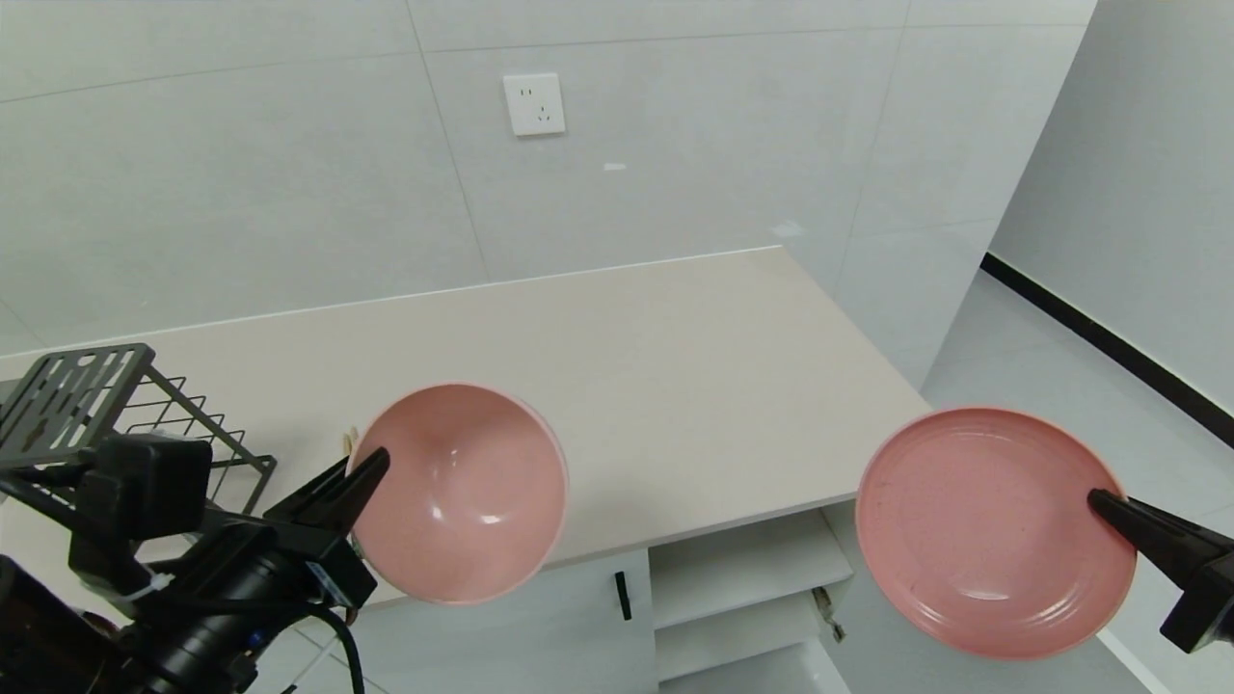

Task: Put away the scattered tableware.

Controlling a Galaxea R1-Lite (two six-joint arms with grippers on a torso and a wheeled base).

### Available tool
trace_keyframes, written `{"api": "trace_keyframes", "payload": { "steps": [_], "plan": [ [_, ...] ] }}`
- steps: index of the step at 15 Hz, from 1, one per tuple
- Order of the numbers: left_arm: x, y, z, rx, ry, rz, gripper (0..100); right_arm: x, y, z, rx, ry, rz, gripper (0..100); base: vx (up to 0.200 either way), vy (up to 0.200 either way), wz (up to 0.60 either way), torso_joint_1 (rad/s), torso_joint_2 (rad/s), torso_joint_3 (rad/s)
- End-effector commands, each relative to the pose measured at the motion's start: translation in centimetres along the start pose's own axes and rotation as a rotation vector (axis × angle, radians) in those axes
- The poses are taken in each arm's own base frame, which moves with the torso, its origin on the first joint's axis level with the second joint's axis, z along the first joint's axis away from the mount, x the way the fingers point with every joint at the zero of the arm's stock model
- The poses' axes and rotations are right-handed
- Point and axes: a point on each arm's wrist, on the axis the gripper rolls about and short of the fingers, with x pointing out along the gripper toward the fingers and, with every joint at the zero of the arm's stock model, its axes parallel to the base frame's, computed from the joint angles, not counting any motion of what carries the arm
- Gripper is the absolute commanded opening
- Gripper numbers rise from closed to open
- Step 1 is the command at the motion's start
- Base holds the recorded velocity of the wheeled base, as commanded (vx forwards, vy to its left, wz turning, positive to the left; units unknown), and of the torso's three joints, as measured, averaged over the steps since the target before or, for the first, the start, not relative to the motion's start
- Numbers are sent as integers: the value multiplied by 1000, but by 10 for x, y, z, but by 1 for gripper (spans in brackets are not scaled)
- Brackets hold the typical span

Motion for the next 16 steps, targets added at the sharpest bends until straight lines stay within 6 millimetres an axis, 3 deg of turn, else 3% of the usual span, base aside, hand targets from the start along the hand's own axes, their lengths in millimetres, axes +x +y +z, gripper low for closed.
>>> {"api": "trace_keyframes", "payload": {
  "steps": [1, 11, 16],
  "plan": [
    [2, -8, -6, 5, 34, -42, 0, -10, 1, 4, 1, -36, -3, 0, 0, 0, 0, 0, 0, 0],
    [1, -12, -7, -7, 36, -65, 0, -23, 2, 0, 28, -1, -9, 0, 0, 0, 0, -54, 110, 54],
    [1, -12, -6, -10, 32, -65, 0, -22, 2, 0, 30, 5, -11, 0, 0, 0, 0, -172, 344, 177]
  ]
}}
